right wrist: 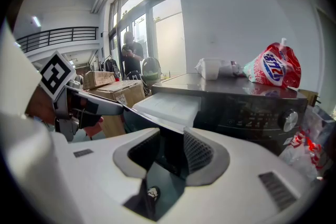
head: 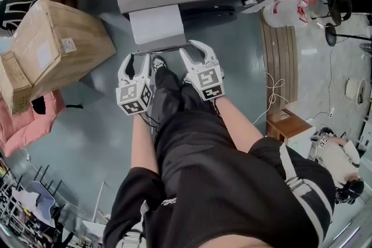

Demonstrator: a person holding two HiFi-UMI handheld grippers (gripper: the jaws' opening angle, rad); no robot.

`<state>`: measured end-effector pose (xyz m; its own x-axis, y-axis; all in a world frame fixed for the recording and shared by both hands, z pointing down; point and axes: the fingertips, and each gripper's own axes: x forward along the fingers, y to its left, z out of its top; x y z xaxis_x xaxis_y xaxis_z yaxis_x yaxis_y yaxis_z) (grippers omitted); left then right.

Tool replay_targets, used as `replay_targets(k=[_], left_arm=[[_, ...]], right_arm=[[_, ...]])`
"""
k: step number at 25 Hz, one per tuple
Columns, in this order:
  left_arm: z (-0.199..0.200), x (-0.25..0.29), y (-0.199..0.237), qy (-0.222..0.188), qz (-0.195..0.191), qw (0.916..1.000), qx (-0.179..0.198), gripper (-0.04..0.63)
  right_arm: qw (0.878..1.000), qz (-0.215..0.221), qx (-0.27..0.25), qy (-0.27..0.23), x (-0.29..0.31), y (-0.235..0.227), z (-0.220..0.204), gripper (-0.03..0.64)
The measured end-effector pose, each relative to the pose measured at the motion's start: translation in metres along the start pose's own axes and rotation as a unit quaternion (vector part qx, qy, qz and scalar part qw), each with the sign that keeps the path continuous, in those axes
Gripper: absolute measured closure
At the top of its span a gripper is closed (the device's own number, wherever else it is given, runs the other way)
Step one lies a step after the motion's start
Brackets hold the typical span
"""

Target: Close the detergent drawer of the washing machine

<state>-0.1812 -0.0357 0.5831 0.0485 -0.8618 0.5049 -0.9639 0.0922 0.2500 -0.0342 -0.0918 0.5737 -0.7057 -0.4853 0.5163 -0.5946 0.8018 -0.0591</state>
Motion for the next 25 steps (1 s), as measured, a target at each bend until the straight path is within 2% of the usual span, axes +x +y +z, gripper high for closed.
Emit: replay_targets(k=[25], left_arm=[[0.008,0.011,0.005,0.001,-0.002,1.0,0.0,0.357]], right_arm=[[1.0,-0.005,0.002,-0.002,0.011,-0.007,0.007,0.477]])
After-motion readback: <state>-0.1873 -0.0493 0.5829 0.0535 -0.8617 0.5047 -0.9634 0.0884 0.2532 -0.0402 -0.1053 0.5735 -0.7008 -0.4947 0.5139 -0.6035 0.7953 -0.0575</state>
